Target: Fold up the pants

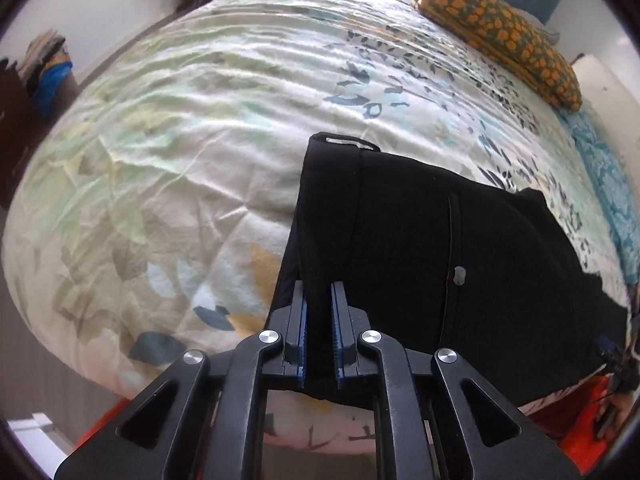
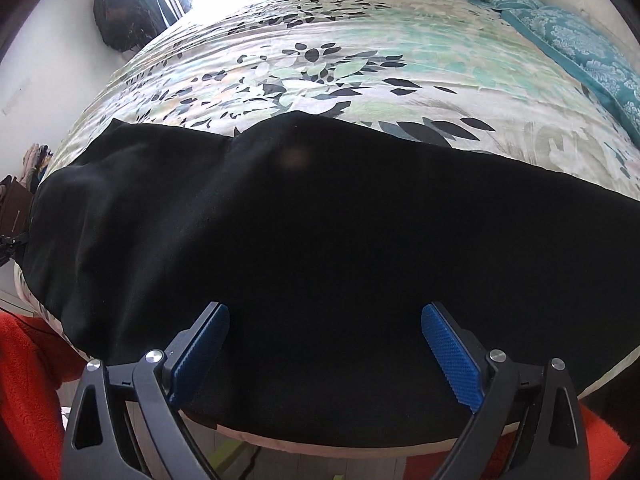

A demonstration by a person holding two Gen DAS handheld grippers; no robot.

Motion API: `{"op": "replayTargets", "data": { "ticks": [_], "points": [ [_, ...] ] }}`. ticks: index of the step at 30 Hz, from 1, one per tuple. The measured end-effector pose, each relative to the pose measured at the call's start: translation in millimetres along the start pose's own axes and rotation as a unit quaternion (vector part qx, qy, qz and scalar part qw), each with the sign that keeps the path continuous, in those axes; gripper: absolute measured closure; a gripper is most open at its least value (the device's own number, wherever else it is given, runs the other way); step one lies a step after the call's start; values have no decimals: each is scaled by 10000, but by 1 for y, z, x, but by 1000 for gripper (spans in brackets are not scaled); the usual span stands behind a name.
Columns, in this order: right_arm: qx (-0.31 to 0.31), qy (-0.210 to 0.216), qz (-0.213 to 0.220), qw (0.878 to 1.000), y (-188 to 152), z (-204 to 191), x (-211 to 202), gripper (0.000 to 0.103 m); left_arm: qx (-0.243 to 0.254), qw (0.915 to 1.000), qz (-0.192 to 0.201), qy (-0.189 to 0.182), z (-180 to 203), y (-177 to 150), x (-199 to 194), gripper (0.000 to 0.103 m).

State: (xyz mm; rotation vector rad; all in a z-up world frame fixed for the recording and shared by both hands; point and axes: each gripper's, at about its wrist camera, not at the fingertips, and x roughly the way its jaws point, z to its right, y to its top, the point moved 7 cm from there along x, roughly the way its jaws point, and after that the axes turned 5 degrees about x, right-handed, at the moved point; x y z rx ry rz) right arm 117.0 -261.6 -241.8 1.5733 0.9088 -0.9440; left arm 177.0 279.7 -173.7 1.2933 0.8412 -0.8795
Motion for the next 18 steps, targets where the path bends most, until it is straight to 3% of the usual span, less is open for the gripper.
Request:
{"op": "replayTargets", "data": {
  "ticks": [2,5,8,9,12,13,16,18],
  "points": [
    [-22,-21,2,10000,0,4,1,3,82,9995,155,251,-5,9,-4,96],
    [-118,-118,32,9999,-2,3,3,0,-293,9992,-37,278,-26,9,8,98],
    [-249,-203,79,9995,-4,3,6,0,86,9972,-131,731,-20,3,18,91],
    [-251,-192,95,9995,-4,4,6,0,159,9955,-120,925,-17,4,17,83],
    [-248,-157,120,9995,-3,3,4,0,-87,9869,99,1609,-27,9,-8,40],
    [-252,-158,115,9995,-2,3,2,0,-233,9829,376,1787,-31,10,-25,36],
    [-255,-41,385,9989,7,-4,-19,0,-512,9797,1112,1588,-21,18,-66,32],
    [-252,255,554,9978,21,-15,-36,0,-459,9843,1376,1002,8,26,-71,31]
  ]
}}
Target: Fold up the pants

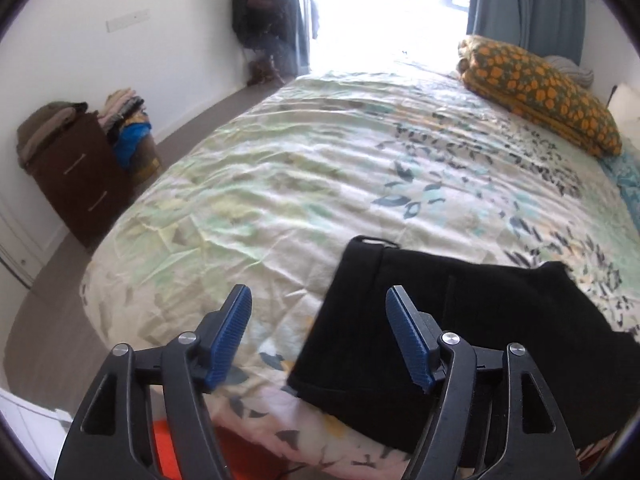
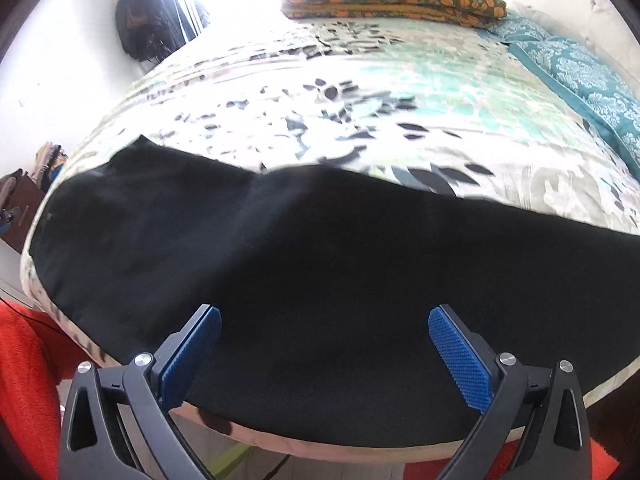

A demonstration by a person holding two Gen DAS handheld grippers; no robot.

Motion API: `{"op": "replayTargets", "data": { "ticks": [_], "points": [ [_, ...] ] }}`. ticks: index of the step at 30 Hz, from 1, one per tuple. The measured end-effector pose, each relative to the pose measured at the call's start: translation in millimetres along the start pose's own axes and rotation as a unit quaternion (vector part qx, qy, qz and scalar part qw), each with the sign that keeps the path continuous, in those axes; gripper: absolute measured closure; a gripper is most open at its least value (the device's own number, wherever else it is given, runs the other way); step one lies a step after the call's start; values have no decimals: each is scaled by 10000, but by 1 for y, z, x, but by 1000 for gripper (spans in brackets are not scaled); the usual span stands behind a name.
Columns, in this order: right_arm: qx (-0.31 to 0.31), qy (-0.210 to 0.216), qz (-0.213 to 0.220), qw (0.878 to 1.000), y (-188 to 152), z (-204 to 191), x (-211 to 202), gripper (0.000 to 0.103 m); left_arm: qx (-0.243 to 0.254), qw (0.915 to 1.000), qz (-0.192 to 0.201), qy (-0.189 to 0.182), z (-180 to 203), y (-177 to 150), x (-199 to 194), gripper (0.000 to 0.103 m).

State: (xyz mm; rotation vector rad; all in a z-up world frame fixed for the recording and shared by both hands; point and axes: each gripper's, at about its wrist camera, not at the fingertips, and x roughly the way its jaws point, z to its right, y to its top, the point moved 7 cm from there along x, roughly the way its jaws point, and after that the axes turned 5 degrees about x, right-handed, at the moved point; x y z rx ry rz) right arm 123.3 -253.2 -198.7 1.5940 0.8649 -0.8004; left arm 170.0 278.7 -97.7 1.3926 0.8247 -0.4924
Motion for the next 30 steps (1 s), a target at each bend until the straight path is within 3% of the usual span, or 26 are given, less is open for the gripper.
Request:
{"op": "replayTargets", "data": {
  "ticks": [3,5,7,9,11,14,16,19,20,23,24,26,30],
  "points": [
    [278,844,-56,9960,43,-32,-5,0,326,9952,-6,-923,67,-3,10,31],
    [526,1535,-224,9865,82,-65,1,0,662,9900,-193,-1230,107,-19,25,31],
    [689,2160,-445,9730,121,-102,14,0,1023,9861,-539,-1194,131,-46,43,32],
    [791,2550,-569,9620,158,-135,33,0,1365,9796,-1114,-967,137,-81,63,39],
    [812,2779,-800,9538,185,-166,59,0,1780,9758,-967,-819,139,-91,58,39],
    [736,2702,-1296,9512,203,-202,110,0,1684,9755,-1083,-911,137,-91,56,39],
    [722,2922,-2094,9304,191,-222,149,0,1629,9763,-1049,-963,135,-91,56,38],
    [762,3420,-3417,8720,160,-249,180,0,1672,9766,-1011,-901,137,-90,56,37],
    [644,3585,-3569,8602,152,-257,179,0,1658,9770,-999,-894,138,-90,56,36],
    [428,3869,-3714,8429,145,-279,185,0,1678,9772,-980,-852,139,-90,57,35],
    [474,3897,-3730,8407,144,-284,188,0,1690,9771,-973,-847,140,-90,57,35],
    [539,3716,-3557,8559,149,-287,199,0,1686,9771,-964,-866,138,-91,56,35],
    [847,3108,-2465,9141,187,-260,201,0,1639,9779,-928,-903,138,-91,54,35]
  ]
}}
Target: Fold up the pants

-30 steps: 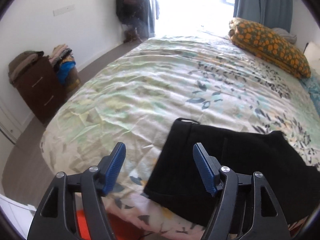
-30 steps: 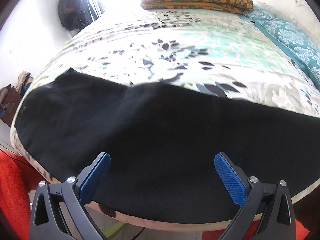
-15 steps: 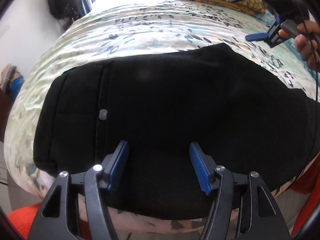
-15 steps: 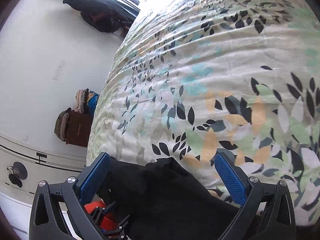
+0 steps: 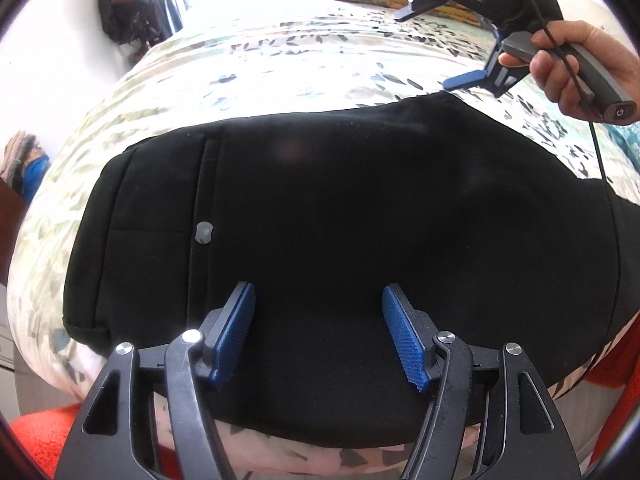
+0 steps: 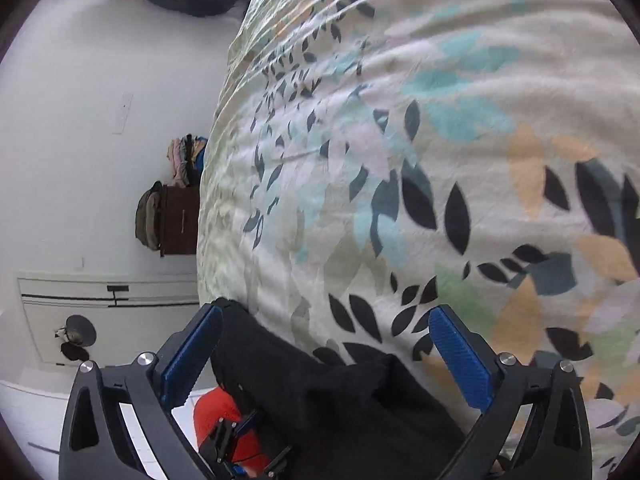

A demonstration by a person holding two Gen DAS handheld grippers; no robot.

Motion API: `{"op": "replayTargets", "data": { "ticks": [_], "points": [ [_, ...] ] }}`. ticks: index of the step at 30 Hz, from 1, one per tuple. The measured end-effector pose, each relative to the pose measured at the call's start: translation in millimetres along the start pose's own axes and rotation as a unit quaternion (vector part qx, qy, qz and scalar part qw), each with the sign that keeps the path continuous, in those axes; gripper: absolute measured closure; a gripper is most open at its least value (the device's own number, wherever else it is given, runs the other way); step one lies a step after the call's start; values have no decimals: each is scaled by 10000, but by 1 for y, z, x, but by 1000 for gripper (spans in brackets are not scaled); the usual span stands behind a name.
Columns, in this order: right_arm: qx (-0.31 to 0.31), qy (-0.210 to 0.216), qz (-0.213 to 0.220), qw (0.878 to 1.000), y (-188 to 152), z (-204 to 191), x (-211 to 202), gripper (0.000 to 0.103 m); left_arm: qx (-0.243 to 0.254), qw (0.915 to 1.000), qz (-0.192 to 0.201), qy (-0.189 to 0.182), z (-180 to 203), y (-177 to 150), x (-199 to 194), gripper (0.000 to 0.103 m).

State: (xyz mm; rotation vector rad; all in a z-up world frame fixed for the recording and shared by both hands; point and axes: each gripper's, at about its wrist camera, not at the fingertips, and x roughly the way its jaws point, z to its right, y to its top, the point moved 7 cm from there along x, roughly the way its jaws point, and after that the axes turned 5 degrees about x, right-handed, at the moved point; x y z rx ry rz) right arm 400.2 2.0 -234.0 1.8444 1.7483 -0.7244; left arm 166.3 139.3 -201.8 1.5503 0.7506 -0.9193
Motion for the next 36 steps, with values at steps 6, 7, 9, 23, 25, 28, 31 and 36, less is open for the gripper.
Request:
{"op": "replayTargets", "data": {
  "ticks": [6,7,9,23,25,28,31,36],
  "points": [
    [-1143,-1709,1263,9705,-40,7,-105,0,-162,9982,559,-167,11,15,-36,33],
    [-1334,-2137,1435,9571,-59,14,-124,0,-84,9973,695,-235,18,19,-42,29],
    [-1495,-2810,1764,9314,-104,41,-161,0,152,9955,842,-416,39,22,-49,26],
    [-651,-3760,2619,8865,-279,179,-219,0,287,9989,275,-231,79,5,-34,23],
    [-778,-3735,2790,8813,-278,171,-225,0,406,9983,308,-294,94,6,-36,23],
    [-656,-3728,2626,8875,-273,180,-215,0,721,9966,281,-287,117,3,-29,23],
    [-561,-3714,2540,8913,-272,188,-208,0,873,9961,41,-93,122,-8,-11,22],
    [-540,-3654,2453,8963,-274,200,-201,0,779,9967,130,-162,117,-11,-7,12]
  ]
}}
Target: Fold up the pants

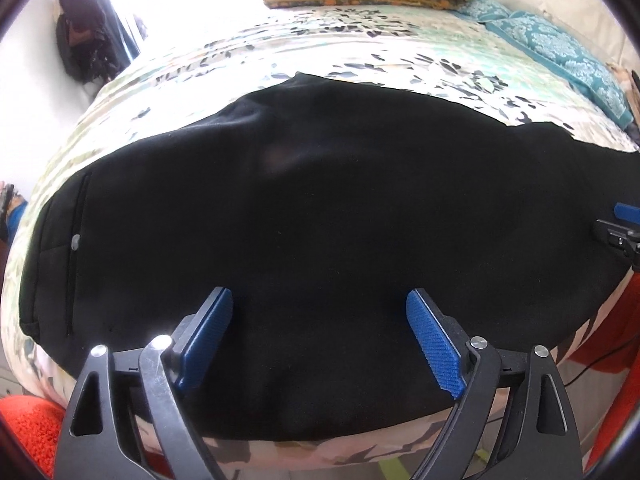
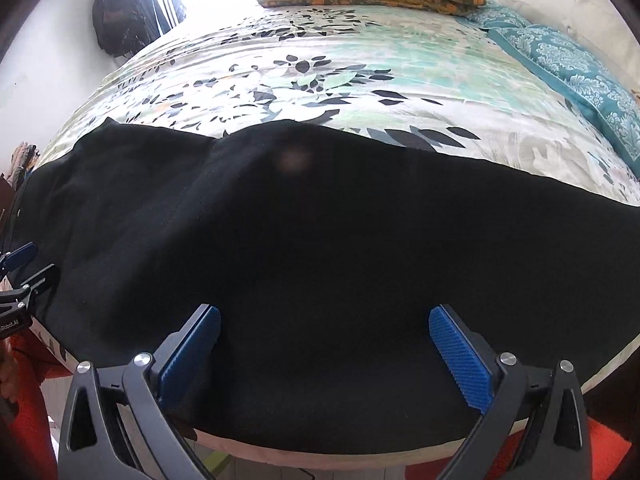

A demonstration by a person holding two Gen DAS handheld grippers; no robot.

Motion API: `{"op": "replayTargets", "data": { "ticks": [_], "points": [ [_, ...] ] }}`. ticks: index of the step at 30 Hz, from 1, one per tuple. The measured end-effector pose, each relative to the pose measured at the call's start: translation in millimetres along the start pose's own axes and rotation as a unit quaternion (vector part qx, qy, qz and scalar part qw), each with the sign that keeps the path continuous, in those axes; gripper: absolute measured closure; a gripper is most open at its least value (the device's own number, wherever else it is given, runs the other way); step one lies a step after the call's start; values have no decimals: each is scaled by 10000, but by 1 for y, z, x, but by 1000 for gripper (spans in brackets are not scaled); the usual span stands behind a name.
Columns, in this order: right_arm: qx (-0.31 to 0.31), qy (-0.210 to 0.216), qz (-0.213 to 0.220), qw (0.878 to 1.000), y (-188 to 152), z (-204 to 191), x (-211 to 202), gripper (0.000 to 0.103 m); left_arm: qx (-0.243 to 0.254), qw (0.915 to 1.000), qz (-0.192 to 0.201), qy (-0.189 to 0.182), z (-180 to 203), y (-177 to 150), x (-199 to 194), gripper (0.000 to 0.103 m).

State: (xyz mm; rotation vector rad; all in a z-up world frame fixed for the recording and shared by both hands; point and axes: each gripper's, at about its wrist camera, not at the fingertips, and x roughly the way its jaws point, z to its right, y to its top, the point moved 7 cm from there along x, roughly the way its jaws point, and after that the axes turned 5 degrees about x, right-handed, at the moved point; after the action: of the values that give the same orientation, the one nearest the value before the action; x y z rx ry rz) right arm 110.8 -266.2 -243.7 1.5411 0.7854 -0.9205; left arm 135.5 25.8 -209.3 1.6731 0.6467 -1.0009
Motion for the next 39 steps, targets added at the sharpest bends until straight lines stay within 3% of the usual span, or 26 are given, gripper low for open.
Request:
{"op": "replayTargets", "data": {
  "ticks": [14,18,22,26,29,32,34,37,39],
  "points": [
    [33,36,114,9999,-4,0,2,0,84,9999,135,54,-1,3,7,8],
    [34,42,77,10000,-3,-1,2,0,-133,9999,-67,58,-2,9,-1,9],
    [-43,109,-11,9999,1,-1,-3,0,-361,9987,179,-322,18,22,-22,9],
    [486,460,780,9947,25,20,-50,0,224,9984,280,-427,52,31,-26,9],
    [1353,864,1385,9773,51,72,-102,0,447,9983,210,-313,59,28,-19,9],
    [2440,1221,1743,9461,62,159,-147,0,276,9989,99,-379,51,21,-15,9],
    [3289,1473,1902,9132,51,228,-168,0,156,9991,102,-388,42,16,-16,9],
    [4441,1386,2054,8610,13,328,-179,0,-54,9993,84,-362,28,13,-14,9],
    [4700,1383,1707,8549,-12,369,-162,0,-217,9990,44,-397,22,12,-10,9]
  ]
}}
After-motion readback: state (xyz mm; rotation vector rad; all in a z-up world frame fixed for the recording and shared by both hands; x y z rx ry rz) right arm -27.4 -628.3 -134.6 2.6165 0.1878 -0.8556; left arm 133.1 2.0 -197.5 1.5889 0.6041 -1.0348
